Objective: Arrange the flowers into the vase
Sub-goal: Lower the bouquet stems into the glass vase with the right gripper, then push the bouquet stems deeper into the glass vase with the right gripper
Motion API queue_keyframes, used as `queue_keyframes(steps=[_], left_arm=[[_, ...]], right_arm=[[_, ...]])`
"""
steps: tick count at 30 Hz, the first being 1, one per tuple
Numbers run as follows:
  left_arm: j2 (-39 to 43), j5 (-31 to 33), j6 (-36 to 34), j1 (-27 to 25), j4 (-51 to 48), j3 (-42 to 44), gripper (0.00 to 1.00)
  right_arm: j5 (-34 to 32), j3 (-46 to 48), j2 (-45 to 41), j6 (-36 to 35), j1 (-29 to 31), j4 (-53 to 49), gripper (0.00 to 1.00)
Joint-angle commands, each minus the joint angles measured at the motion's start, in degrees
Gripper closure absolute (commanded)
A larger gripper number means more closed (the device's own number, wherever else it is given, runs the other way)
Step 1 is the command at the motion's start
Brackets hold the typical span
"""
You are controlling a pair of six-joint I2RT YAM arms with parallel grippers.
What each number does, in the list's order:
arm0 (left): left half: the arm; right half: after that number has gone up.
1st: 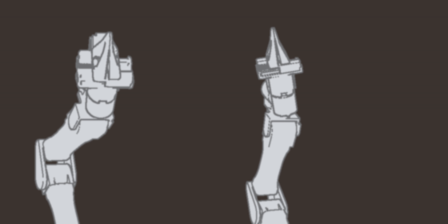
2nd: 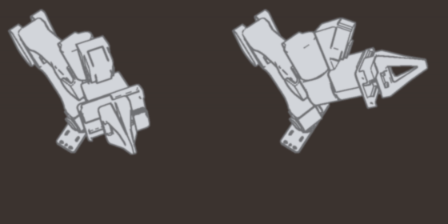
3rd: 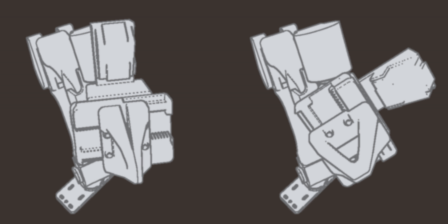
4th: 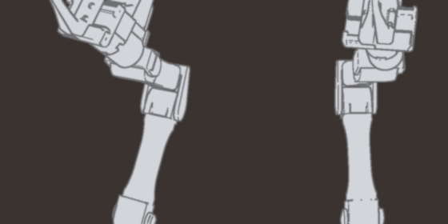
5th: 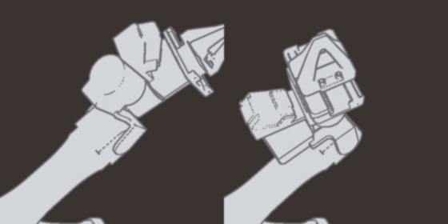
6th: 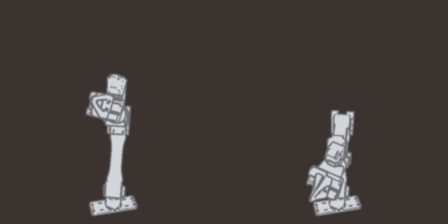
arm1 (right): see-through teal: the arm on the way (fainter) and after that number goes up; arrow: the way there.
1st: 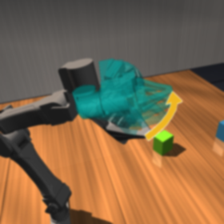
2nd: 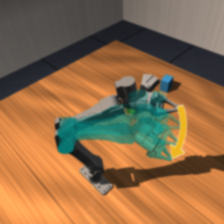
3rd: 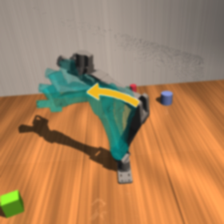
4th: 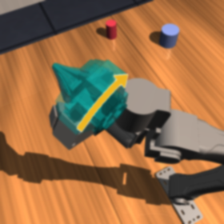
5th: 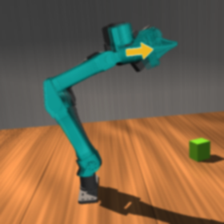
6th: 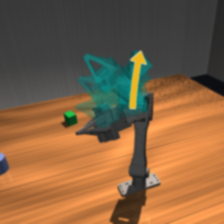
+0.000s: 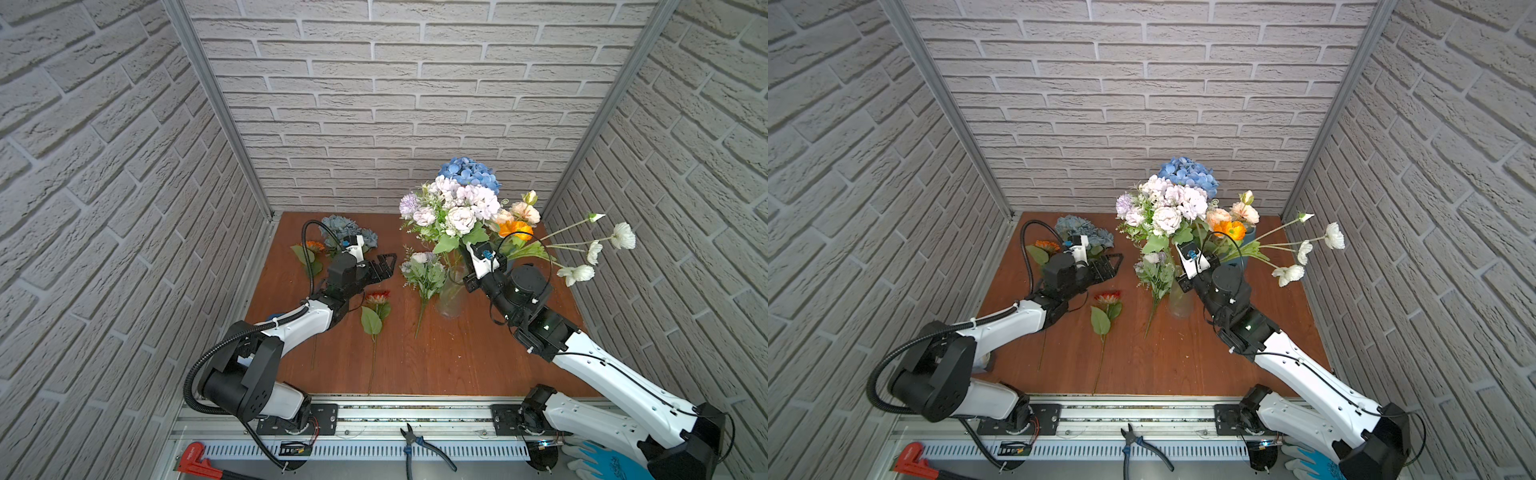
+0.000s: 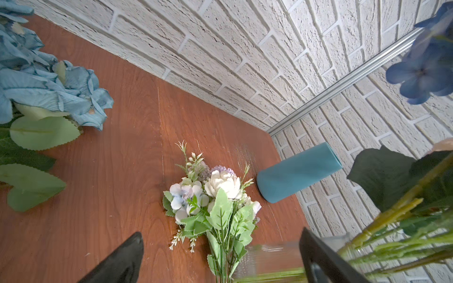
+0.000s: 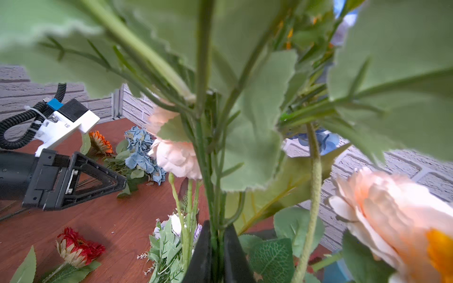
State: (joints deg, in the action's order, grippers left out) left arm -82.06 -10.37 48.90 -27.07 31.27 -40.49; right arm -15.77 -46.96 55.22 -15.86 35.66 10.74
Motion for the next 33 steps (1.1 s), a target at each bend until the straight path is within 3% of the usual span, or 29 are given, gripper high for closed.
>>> queue_keyframes(steps=[1, 13, 33], left_arm=[[-0.11, 0.0, -0.57, -0.22, 2.29, -0.71, 0.02], [-0.03, -0.25, -0.43, -0.22, 2.74, -0.4, 0.02], [-0.03, -0.04, -0.17, -1.07, 2.94, -0.6, 0.02]], right_arm=[[0.13, 1.66, 0.05, 0.65, -0.24, 8.67, 0.94], [0.6, 10.84, 2.43, 2.54, -0.26, 18.99, 0.94], [0.03, 20.01, -0.14, 12.14, -0.06, 14.31, 0.93]])
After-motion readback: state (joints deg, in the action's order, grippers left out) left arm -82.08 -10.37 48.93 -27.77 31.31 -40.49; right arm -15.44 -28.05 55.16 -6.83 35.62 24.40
